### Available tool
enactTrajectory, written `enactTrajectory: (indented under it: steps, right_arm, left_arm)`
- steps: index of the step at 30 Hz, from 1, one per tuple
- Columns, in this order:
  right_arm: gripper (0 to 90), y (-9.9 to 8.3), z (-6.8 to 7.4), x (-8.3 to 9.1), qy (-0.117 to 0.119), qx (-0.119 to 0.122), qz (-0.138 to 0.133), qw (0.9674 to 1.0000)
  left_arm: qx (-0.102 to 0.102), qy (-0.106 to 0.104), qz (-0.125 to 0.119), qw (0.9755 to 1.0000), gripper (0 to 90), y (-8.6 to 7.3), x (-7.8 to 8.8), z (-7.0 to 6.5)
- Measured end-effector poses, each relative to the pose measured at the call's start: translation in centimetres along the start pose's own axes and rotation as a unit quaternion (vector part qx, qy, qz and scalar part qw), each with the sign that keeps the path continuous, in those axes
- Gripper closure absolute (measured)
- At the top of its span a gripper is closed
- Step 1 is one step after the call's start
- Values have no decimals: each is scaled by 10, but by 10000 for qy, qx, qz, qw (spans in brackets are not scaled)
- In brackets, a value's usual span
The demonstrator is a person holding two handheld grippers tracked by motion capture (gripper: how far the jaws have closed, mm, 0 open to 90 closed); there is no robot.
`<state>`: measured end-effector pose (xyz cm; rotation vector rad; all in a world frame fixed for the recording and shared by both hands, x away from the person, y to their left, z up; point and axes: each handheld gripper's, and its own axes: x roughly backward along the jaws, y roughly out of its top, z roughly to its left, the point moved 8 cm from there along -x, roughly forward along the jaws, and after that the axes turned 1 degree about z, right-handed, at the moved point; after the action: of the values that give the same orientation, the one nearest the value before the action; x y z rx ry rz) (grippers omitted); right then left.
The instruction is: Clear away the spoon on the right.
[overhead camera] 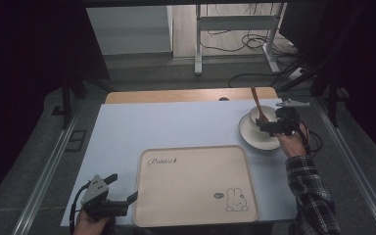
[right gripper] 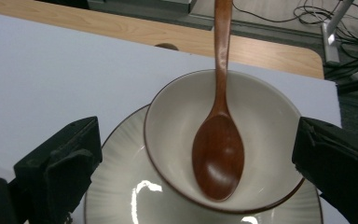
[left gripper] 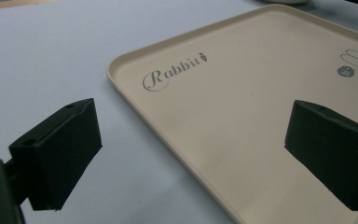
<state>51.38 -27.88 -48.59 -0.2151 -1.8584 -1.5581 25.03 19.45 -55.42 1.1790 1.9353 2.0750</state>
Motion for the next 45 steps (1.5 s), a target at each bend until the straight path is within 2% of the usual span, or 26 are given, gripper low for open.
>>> enactTrajectory:
  steps: [5, 12, 14, 15, 16, 21, 25, 26, 33, 38, 45]
  right_arm:
    - [5, 8, -7, -10, -86, -49, 29, 9999]
    - [9, 22, -14, -21, -28, -172, 125, 9998]
    - [65, 28, -18, -25, -120, -146, 162, 9997]
    - [65, 28, -18, -25, -120, -146, 162, 9997]
    - [132, 32, -19, -29, -154, -142, 174, 9996]
    - [278, 37, -20, -39, -230, -91, 294, 9993]
    - [312, 41, -21, -45, -281, -81, 340, 9990]
    - [363, 43, -22, -50, -341, -56, 397, 9986]
    - [485, 48, -23, -66, -393, -13, 424, 9983]
    - [516, 51, -22, -76, -401, 68, 490, 9980]
    - [605, 54, -23, -93, -442, 136, 632, 9969]
  left_arm:
    - [9, -6, -5, 10000, 34, 0, 0, 0]
    - [24, -11, -10, 10000, 34, 0, 0, 0]
    - [31, -15, -14, 10000, 34, 0, 0, 1]
    - [31, -15, -14, 10000, 34, 0, 0, 1]
    - [35, -19, -13, 10000, 34, 0, 0, 1]
    - [41, -24, -18, 10000, 34, 0, 0, 1]
    - [41, -28, -19, 10000, 34, 0, 1, 1]
    - [45, -28, -19, 10000, 34, 0, 1, 1]
    - [69, -37, -28, 10000, 34, 0, 1, 1]
    - [77, -52, -39, 9999, 34, 0, 1, 1]
    - [79, -66, -43, 9999, 34, 0, 1, 1]
